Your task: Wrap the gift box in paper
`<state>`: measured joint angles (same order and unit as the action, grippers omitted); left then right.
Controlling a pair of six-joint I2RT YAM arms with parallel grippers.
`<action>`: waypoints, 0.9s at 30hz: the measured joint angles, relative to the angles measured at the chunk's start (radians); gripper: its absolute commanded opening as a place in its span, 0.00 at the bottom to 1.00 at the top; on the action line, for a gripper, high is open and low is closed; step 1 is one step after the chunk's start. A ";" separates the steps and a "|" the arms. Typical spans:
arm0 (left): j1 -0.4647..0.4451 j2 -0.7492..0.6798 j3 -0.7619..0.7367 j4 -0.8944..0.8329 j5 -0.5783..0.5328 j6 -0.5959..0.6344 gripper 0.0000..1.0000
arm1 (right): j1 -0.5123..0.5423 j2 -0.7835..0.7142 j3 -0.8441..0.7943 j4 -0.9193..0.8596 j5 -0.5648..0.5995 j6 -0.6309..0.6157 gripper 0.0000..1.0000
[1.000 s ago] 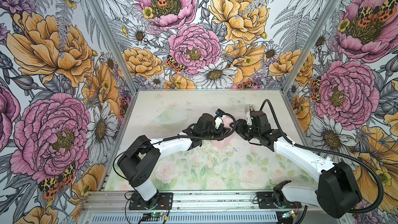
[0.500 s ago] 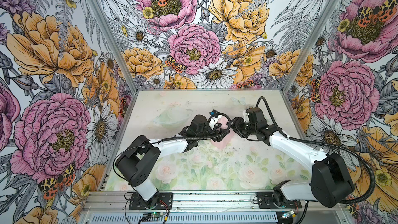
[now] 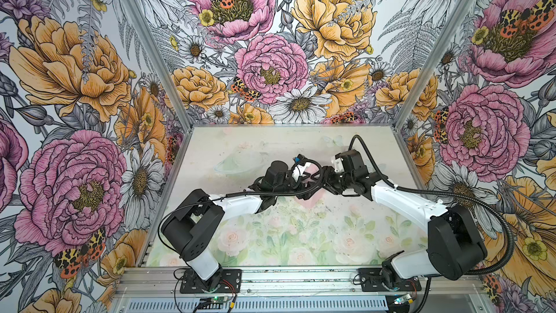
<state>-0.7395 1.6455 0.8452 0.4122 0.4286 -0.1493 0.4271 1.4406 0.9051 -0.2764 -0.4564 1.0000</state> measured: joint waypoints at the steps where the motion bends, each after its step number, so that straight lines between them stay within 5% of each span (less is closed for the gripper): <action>1: -0.001 0.000 0.000 0.001 0.000 0.002 0.80 | 0.000 0.007 0.003 -0.003 -0.002 -0.001 0.61; 9: 0.012 -0.037 -0.002 -0.054 -0.002 -0.036 0.81 | -0.003 0.033 0.029 -0.040 0.039 -0.034 0.37; 17: 0.100 -0.180 0.040 -0.242 -0.112 -0.141 0.78 | -0.003 0.031 0.030 -0.042 0.041 -0.045 0.34; 27: 0.108 -0.042 0.105 -0.419 -0.161 -0.201 0.77 | -0.003 0.031 0.037 -0.054 0.040 -0.053 0.36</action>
<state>-0.6312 1.6032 0.9497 -0.0067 0.2680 -0.3504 0.4240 1.4719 0.9417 -0.3305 -0.4160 0.9474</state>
